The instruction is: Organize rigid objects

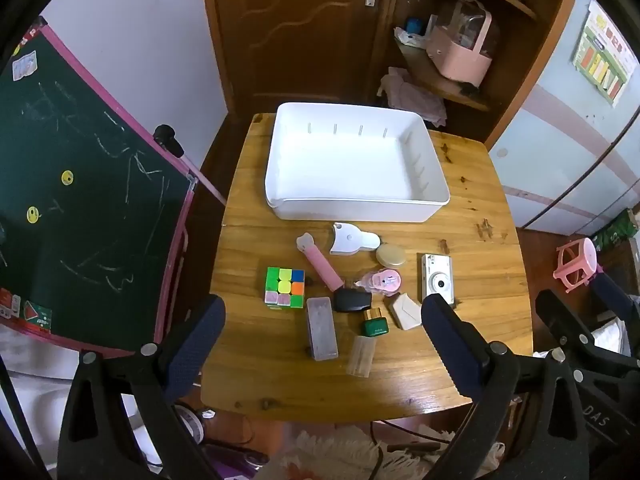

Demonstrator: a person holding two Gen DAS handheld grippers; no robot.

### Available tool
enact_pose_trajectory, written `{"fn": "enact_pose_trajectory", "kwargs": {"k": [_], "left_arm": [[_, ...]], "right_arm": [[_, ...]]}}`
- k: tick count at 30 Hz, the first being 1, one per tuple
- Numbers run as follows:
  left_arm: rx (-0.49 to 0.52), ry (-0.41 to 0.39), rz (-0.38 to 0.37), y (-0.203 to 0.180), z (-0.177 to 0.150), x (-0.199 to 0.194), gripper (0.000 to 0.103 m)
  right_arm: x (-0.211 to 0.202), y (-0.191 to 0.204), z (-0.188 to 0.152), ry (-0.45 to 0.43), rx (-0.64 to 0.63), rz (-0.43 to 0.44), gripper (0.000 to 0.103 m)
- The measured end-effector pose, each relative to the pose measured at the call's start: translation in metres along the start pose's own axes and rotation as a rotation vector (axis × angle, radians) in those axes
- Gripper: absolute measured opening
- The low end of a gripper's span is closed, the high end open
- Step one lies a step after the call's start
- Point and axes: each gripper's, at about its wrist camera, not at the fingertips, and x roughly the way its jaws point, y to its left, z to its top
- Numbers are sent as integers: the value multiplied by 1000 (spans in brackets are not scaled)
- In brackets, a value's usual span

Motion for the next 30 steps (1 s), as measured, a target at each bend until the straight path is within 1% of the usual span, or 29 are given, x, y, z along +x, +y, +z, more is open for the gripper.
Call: {"fn": "enact_pose_trajectory", "kwargs": {"k": [3,4,7,13,15,19,30], "left_arm": [[4,-3,0,4,1,0,99],[22,-12,45,-3,-1,-1,99],[19,-11,40,-3,-1,-1,99],[17,-6,34,3,1,-5,99],[18,-7,33,4,1,-5,99],[17,-8,35,11,4,-8,99],[19,-14,39,16,-2,-3,99]], "right_arm": [[-1,-3,-1,3,-1,-3,103],[-1,-5,-1,3,2,-5,103],[-2,-6,-2,-3,-9,-9,103],[1,7,0,5,-20,-2,103],[2,1,-4,3,-17,12,103],[4,3,-5,5,-21,17,103],[2,3,-6,0,-22,26,103]]}}
